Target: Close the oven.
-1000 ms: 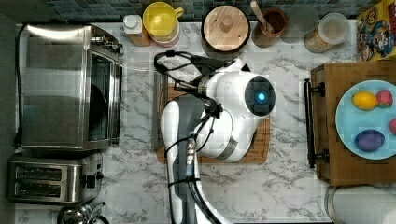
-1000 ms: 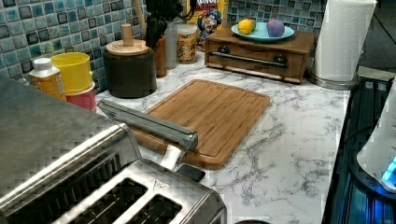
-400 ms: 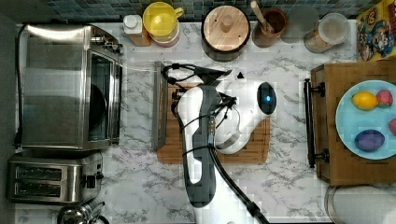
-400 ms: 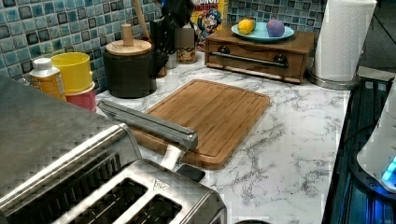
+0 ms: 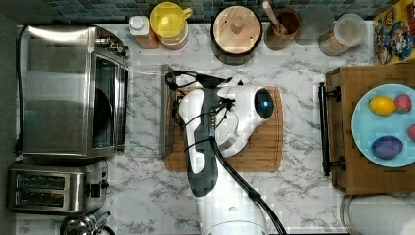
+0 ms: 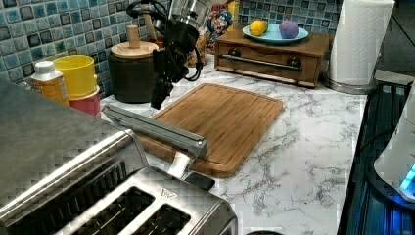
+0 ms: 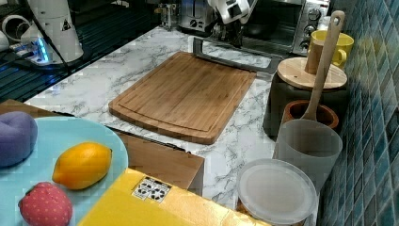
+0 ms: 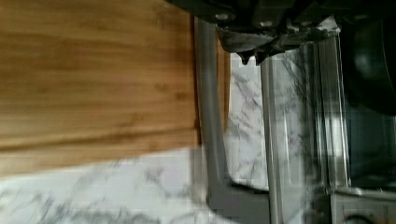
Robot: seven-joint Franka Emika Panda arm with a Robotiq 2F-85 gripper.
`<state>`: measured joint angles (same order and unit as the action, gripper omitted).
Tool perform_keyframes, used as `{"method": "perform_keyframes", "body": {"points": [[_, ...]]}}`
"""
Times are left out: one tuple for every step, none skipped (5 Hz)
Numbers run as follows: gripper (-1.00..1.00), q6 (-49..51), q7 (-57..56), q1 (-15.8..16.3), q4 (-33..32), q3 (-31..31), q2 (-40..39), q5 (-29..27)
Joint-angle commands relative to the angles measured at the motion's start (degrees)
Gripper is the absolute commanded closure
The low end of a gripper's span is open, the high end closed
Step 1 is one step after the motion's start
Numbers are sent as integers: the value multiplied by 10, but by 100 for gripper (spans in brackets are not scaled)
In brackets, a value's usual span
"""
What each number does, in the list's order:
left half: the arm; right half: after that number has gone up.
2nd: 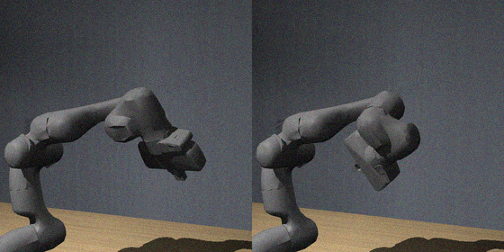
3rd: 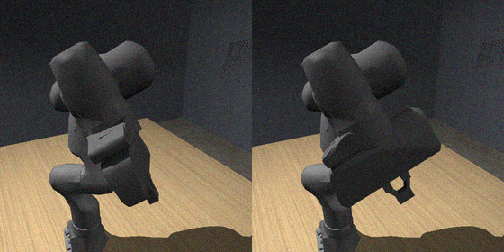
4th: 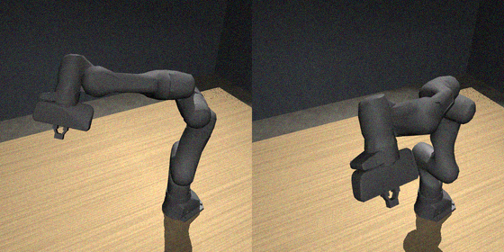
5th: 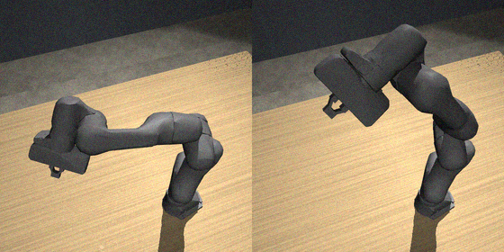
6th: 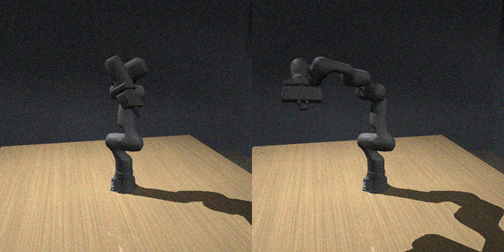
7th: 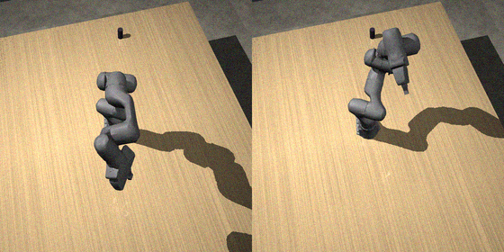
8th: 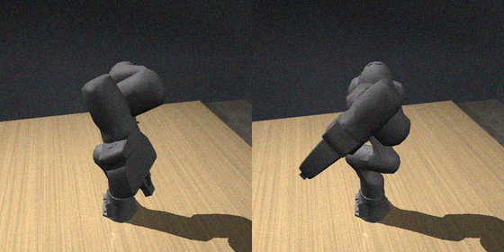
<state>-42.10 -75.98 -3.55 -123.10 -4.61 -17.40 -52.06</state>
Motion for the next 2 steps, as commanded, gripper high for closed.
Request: {"method": "perform_keyframes", "body": {"points": [[100, -26, -8, 14, 29, -18, -10, 34], [100, -71, 38, 46, 29, -11, -20, 98]]}}
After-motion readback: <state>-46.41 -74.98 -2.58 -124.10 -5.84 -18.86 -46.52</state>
